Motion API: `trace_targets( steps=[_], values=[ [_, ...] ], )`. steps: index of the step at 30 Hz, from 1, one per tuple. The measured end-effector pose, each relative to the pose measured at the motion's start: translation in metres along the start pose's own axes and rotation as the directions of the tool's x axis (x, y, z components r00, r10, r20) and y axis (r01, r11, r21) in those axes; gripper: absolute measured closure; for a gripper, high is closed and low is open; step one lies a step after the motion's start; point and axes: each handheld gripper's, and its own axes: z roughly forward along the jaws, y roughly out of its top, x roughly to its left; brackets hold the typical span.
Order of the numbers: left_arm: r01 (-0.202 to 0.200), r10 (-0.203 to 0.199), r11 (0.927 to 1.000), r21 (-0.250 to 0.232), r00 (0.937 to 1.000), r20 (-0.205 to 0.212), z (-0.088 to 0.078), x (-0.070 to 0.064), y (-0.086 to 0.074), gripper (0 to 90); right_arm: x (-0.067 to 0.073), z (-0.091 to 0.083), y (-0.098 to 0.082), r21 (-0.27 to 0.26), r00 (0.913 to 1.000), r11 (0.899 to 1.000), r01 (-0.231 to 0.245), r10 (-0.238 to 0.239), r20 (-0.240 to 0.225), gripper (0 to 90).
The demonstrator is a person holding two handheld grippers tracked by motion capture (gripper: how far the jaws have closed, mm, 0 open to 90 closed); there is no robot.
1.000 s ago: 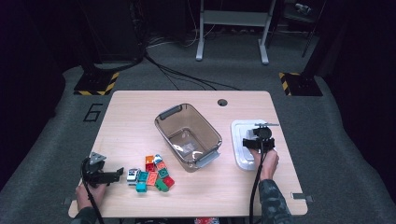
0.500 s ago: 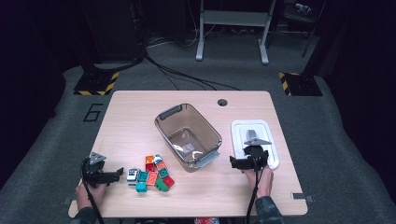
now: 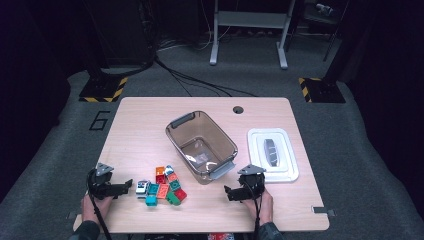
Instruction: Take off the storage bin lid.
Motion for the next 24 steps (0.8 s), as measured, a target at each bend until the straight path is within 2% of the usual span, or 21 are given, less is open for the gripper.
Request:
trace_targets(
  steps=[1, 2, 4, 5, 6, 9, 11, 17, 19, 24],
  values=[
    [0.001, -0.001, 1.0000, 0.002, 1.0000, -0.002, 0.000, 0.000, 0.000, 1.1, 0.000, 0.003, -0.002, 0.016, 0.9997, 1.000, 0.023, -0.023, -0.004, 0.0],
    [0.002, -0.002, 1.0000, 0.003, 1.0000, -0.004, 0.000, 0.000, 0.000, 1.1, 0.002, 0.003, -0.002, 0.022, 0.9994, 0.999, 0.033, -0.034, 0.013, 0.0],
    [-0.001, 0.001, 0.9999, 0.012, 1.0000, -0.006, 0.000, 0.000, 0.001, 1.1, 0.004, 0.004, -0.003, 0.004, 0.9988, 0.999, 0.049, -0.049, 0.008, 0.0],
    [0.013, -0.013, 0.9998, 0.016, 0.9998, -0.017, 0.000, 0.000, 0.002, 1.1, 0.006, 0.006, -0.003, 0.011, 0.9994, 0.999, 0.033, -0.033, 0.012, 0.0],
    [0.025, -0.024, 0.9993, 0.027, 0.9989, -0.041, -0.001, 0.001, 0.003, 1.6, 0.007, 0.007, -0.004, 0.012, 0.9983, 0.999, 0.051, -0.052, 0.028, 0.0],
    [0.056, -0.056, 0.9984, -0.002, 0.9942, -0.091, -0.004, 0.003, 0.004, 16.4, 0.007, 0.007, -0.004, 0.008, 0.9986, 0.999, 0.044, -0.044, 0.030, 0.0],
    [0.094, -0.094, 0.9955, -0.001, 0.9919, -0.086, -0.006, 0.006, 0.004, 13.6, 0.007, 0.007, -0.004, 0.008, 0.9985, 0.999, 0.045, -0.045, 0.030, 0.0],
    [0.075, -0.073, 0.9971, 0.018, 0.9951, -0.066, -0.020, 0.006, 0.007, 3.9, 0.007, 0.007, -0.004, 0.009, 0.9985, 0.999, 0.045, -0.046, 0.030, 0.0],
    [0.097, -0.097, 0.9953, 0.005, 0.9939, -0.054, -0.024, 0.005, 0.008, 1.4, 0.007, 0.007, -0.004, 0.009, 0.9985, 0.999, 0.046, -0.046, 0.030, 0.0],
    [0.120, -0.120, 0.9927, 0.012, 0.9928, -0.004, -0.035, 0.001, 0.015, 0.0, 0.005, 0.005, -0.006, 0.013, 0.9978, 0.998, 0.063, -0.063, 0.018, 0.0]
  ],
)
